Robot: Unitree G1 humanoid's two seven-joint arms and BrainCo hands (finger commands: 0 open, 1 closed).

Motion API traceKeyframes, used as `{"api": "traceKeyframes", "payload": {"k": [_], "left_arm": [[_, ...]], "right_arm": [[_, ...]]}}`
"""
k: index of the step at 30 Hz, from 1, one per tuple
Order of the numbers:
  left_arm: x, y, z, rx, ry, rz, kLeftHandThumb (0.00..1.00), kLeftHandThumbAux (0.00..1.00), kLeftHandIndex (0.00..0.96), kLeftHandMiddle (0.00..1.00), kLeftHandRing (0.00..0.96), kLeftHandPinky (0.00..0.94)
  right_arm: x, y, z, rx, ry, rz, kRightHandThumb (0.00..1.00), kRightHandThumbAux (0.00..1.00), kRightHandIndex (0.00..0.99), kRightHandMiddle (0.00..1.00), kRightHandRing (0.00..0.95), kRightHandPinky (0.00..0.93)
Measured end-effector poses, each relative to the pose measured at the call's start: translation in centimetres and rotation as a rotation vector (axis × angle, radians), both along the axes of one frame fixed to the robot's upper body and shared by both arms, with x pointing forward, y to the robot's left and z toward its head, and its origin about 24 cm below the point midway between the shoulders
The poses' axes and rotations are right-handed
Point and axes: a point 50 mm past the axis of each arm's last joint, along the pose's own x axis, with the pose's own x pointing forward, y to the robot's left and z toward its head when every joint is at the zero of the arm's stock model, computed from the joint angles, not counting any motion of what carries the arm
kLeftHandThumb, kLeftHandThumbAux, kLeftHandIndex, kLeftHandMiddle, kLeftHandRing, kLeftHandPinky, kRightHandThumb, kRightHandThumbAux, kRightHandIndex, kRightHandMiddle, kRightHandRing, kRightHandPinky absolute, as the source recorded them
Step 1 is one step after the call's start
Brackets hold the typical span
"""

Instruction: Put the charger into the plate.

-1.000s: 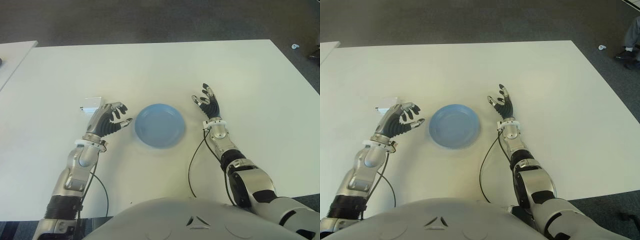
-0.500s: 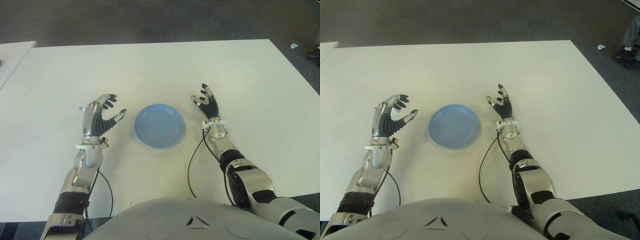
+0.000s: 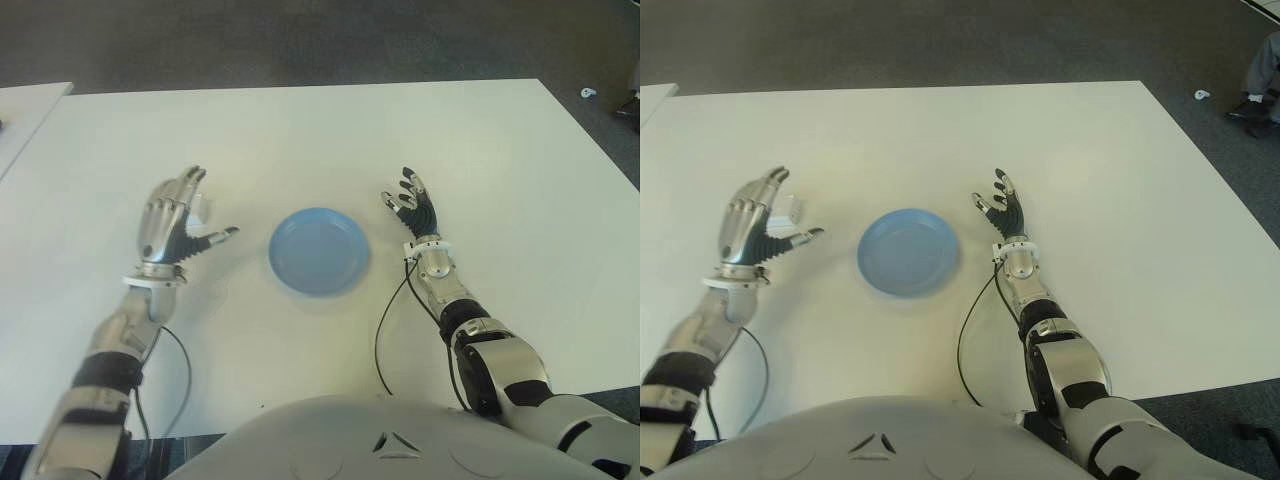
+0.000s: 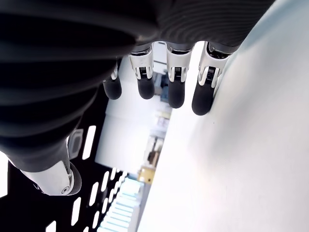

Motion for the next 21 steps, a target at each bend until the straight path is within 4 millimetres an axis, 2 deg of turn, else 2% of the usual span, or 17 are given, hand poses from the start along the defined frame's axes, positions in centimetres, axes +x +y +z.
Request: {"api": "traceKeyframes", "payload": {"k": [5, 11, 21], "left_arm": [[0.9, 0.7, -0.4, 0.059, 0.051, 0.039, 0.286, 0.328, 0.0, 0.0, 0.0, 0.0], [1.5, 1.7, -1.4, 0.138, 0.121, 0.137, 0.237, 0.27, 0.0, 0.0, 0.0, 0.0], [2.6, 3.4, -0.8, 0.27, 0.158, 0.29, 0.161, 0.243, 0.0, 0.0, 0.0, 0.0]], "right_arm": [[0.0, 0.0, 0.0, 0.0, -0.001, 0.0, 0.359, 0.622, 0.043, 0.086, 0.11, 0.179], [0.0, 0.1, 0.0, 0.001, -0.002, 0.002, 0.35, 0.612, 0.047, 0.088, 0.111, 0.178], [0.0, 0.1, 0.0, 0.001, -0.002, 0.001, 0.328, 0.593, 0.062, 0.098, 0.122, 0.185]]}}
